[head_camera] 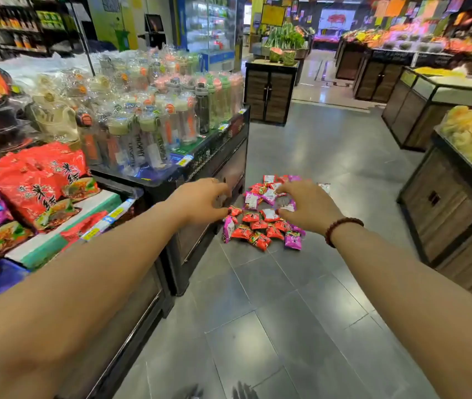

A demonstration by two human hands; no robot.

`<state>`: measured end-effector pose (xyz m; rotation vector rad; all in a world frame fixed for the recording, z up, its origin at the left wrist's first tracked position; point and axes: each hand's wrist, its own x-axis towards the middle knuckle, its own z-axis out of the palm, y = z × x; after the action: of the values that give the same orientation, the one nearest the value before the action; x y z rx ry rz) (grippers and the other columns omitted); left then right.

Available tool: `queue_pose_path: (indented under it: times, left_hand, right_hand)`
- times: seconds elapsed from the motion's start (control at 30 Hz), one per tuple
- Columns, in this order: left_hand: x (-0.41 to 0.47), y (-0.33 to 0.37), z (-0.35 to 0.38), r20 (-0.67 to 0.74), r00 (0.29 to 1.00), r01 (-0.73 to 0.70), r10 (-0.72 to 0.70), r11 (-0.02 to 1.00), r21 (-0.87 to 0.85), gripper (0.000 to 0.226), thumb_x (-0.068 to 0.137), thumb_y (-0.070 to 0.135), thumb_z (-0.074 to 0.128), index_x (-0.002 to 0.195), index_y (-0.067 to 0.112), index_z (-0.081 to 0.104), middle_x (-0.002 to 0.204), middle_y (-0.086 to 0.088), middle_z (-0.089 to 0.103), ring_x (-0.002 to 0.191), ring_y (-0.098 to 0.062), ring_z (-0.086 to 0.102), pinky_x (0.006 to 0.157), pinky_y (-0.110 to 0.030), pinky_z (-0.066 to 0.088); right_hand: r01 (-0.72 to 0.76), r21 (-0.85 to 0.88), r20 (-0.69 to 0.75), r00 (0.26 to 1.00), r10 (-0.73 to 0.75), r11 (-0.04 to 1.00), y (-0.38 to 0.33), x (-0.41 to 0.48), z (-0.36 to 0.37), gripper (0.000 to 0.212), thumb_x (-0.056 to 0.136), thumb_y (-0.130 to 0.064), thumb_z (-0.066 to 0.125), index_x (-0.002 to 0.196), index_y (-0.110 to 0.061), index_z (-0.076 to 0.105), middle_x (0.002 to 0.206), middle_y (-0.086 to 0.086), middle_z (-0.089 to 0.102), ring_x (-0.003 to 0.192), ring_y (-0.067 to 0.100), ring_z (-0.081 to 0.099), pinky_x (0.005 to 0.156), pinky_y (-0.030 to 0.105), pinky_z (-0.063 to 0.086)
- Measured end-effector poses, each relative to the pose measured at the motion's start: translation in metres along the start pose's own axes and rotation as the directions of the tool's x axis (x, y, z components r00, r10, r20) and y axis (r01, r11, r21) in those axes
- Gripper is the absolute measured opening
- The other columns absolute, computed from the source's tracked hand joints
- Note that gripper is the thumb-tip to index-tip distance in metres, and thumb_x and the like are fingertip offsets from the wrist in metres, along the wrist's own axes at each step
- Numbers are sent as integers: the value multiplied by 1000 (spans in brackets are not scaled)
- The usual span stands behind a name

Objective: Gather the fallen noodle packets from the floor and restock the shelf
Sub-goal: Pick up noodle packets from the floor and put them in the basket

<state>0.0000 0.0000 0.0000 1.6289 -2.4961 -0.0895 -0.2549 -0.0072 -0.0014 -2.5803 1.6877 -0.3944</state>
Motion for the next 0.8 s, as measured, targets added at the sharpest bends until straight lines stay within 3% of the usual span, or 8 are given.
queue_pose_path:
  times: [0.2,0.33,0.5,0.6,0.8]
  left_hand:
    - [61,-51,34,60,998,10,-6,998,-54,39,92,43,59,124,21,56,115,-4,58,108,-23,55,89,-38,48]
    - [112,-95,51,110,994,18,-8,996,-93,44,90,43,59,129,21,55,119,-6,59,112,-24,56,94,-42,48]
    - [170,-137,73,121,993,38,-19,988,-150,42,90,37,61,125,15,58,119,-8,59,111,-25,57,95,-39,46]
    - [201,-153,92,129,990,76,-52,979,-188,40,90,32,63,122,9,60,116,-13,61,110,-29,57,92,-37,46]
    - [284,-164,137,174,983,90,-51,970,-224,34,88,31,64,116,13,61,111,-9,62,109,-27,56,92,-38,45]
  right_hand:
    - [-83,0,17,996,83,997,17,59,43,36,82,-29,61,117,-19,60,115,4,64,107,26,56,86,39,49]
    - [-118,38,83,990,114,992,27,112,67,40,78,-40,55,117,-30,57,118,-2,61,110,23,55,87,41,49]
    - [-206,119,80,977,198,971,49,159,93,40,83,-33,60,122,-23,57,121,5,61,113,27,54,90,46,49]
    - [-251,82,144,960,238,964,69,179,107,45,81,-35,59,125,-26,55,121,6,61,114,29,54,90,47,49]
    - [-321,68,185,934,304,945,147,228,136,45,84,-31,62,127,-20,56,127,4,59,120,27,50,95,43,45]
